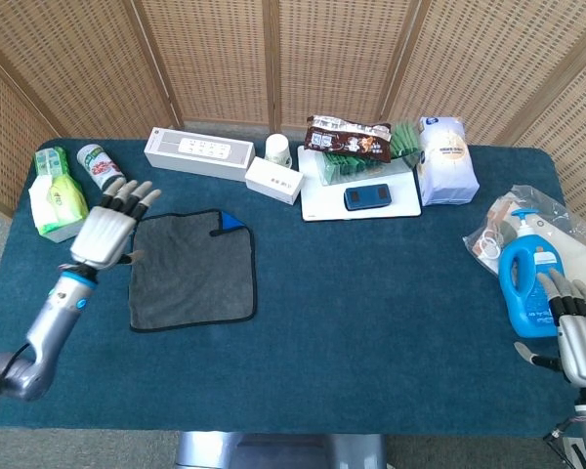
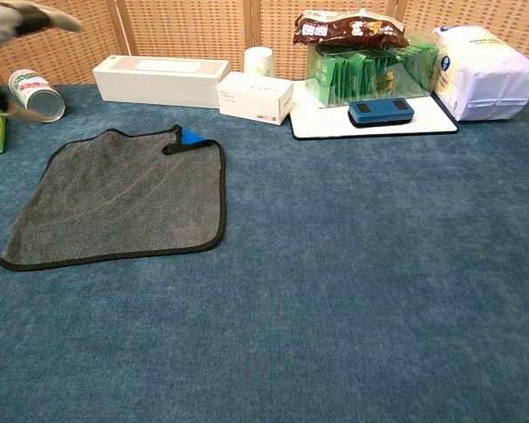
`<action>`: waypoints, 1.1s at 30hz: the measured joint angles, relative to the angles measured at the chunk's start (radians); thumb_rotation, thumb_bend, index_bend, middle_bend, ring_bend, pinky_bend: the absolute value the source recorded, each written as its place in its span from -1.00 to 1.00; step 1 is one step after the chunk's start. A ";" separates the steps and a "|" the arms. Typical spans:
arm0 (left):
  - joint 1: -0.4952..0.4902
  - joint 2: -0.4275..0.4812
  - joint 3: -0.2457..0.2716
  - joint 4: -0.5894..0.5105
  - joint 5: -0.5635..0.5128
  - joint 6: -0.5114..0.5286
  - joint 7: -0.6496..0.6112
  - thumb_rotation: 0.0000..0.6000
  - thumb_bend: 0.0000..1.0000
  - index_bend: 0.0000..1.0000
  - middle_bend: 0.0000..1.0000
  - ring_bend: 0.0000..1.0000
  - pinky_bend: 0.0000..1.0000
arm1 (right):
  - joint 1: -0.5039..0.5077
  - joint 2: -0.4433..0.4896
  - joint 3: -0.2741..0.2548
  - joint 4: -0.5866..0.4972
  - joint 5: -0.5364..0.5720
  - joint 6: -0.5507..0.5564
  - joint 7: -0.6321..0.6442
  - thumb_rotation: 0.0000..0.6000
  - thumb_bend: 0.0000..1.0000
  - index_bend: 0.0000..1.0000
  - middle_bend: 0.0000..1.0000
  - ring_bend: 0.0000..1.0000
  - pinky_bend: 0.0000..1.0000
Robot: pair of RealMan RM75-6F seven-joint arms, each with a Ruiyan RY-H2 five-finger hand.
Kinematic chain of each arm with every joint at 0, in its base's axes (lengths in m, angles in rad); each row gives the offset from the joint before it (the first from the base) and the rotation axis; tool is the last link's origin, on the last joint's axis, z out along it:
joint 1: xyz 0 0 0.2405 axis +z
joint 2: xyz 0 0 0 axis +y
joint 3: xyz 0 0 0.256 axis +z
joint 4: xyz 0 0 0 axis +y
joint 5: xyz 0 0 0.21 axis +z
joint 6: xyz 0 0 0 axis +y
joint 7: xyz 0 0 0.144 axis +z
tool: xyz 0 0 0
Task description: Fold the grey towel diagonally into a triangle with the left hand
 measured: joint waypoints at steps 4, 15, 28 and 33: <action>-0.071 -0.068 -0.015 0.074 -0.043 -0.082 0.026 1.00 -0.93 -0.83 -1.00 -1.00 -0.84 | 0.006 0.002 0.004 0.005 0.016 -0.017 0.009 1.00 -1.00 -1.00 -1.00 -1.00 -0.89; -0.232 -0.232 -0.032 0.309 -0.119 -0.249 0.069 1.00 -0.93 -0.80 -1.00 -1.00 -0.84 | 0.023 -0.002 0.026 0.041 0.092 -0.072 0.026 1.00 -1.00 -1.00 -1.00 -1.00 -0.89; -0.346 -0.405 0.001 0.559 -0.132 -0.346 0.026 1.00 -0.93 -0.75 -1.00 -1.00 -0.85 | 0.026 -0.004 0.035 0.058 0.116 -0.088 0.042 1.00 -1.00 -1.00 -1.00 -1.00 -0.89; -0.368 -0.446 0.015 0.621 -0.130 -0.358 0.000 1.00 -0.92 -0.74 -1.00 -1.00 -0.85 | 0.028 -0.005 0.036 0.061 0.120 -0.094 0.045 1.00 -1.00 -1.00 -1.00 -1.00 -0.89</action>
